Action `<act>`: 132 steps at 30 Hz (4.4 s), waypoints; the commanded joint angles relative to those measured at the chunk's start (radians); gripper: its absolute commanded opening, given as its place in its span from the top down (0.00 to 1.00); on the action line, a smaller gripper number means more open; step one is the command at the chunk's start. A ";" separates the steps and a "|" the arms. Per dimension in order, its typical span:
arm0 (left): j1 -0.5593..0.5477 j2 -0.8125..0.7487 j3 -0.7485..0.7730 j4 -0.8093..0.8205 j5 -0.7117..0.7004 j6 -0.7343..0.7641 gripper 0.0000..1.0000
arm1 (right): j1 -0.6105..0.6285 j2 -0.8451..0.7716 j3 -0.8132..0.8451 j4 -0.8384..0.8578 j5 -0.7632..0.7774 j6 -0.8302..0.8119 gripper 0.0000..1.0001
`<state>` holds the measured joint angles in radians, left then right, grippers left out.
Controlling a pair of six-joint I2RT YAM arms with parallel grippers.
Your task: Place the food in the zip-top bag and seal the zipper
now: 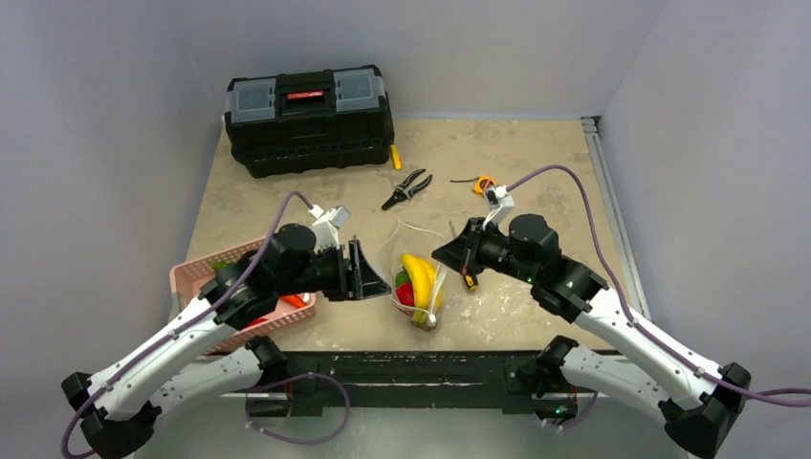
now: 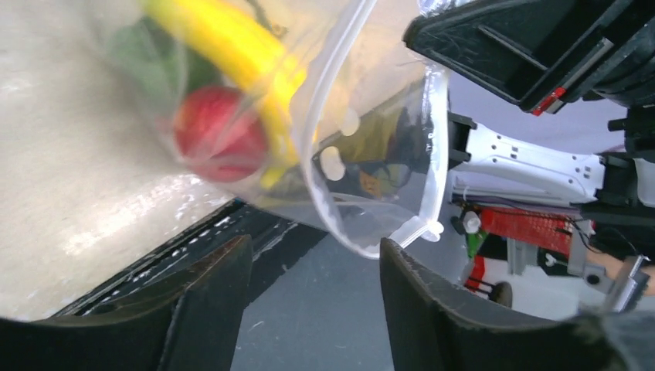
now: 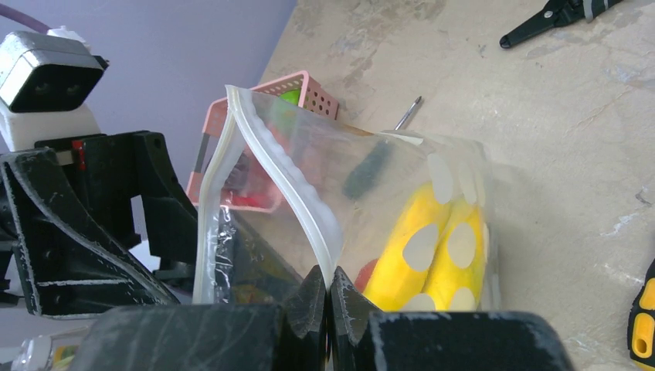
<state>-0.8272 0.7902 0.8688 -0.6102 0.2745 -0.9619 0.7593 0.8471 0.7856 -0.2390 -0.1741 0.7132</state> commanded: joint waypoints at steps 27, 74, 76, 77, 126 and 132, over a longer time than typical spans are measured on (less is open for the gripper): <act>0.410 -0.015 0.059 -0.290 -0.675 0.793 0.00 | 0.003 -0.009 0.043 0.017 -0.005 0.014 1.00; 1.349 0.229 -0.214 -0.267 -0.860 -0.125 0.00 | 0.003 -0.020 0.002 0.074 -0.077 -0.040 1.00; 1.380 0.230 -0.229 -0.252 -0.835 -0.142 0.00 | 0.003 -0.015 0.002 0.077 -0.079 -0.041 1.00; 1.390 0.231 -0.234 -0.244 -0.826 -0.146 0.00 | 0.003 -0.011 0.004 0.077 -0.081 -0.042 1.00; 1.151 -0.238 -0.317 0.072 -0.148 0.144 0.57 | 0.002 0.114 0.051 0.089 -0.056 -0.022 1.00; 1.043 -0.266 -0.324 0.221 0.232 0.178 0.60 | 0.003 0.146 0.069 0.093 -0.061 -0.020 1.00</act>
<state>0.2806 0.5484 0.5381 -0.5529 0.1814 -0.8433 0.7593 0.9844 0.7967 -0.1879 -0.2279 0.6914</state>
